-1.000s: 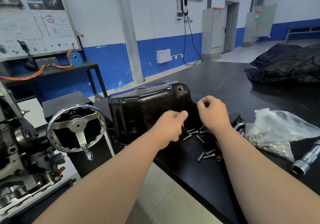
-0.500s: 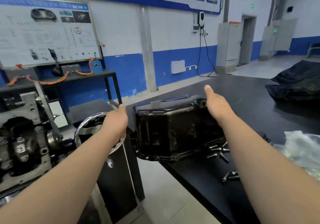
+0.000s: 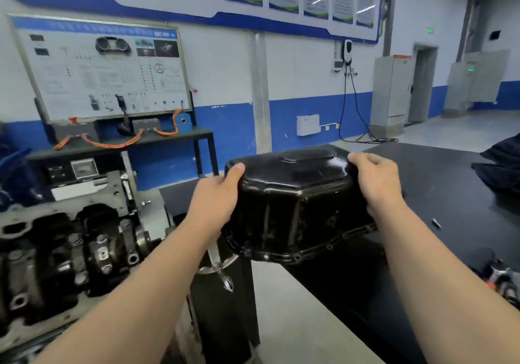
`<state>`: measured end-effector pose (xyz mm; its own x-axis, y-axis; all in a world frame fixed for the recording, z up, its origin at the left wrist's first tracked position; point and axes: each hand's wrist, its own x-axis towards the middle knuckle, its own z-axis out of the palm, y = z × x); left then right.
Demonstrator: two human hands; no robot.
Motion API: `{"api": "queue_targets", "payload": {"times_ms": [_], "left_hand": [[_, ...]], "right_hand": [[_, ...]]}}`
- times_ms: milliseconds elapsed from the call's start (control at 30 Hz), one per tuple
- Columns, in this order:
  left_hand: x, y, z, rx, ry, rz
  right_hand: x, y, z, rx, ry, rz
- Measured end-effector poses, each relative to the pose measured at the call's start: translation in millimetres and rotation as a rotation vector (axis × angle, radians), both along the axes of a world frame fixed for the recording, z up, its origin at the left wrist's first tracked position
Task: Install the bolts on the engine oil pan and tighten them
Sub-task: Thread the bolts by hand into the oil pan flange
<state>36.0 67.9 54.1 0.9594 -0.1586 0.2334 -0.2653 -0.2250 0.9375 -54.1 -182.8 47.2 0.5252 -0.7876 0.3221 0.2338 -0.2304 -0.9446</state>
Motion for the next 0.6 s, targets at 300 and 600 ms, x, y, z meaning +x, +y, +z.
{"api": "queue_targets", "payload": {"times_ms": [300, 600], "left_hand": [[-22.8, 228.3, 65.8, -0.249, -0.133, 0.316], [-30.3, 431.6, 30.3, -0.198, -0.174, 0.621]], "right_hand": [[38.6, 224.6, 78.2, -0.094, -0.338, 0.254], [86.9, 431.8, 2.2, -0.009, -0.290, 0.580]]}}
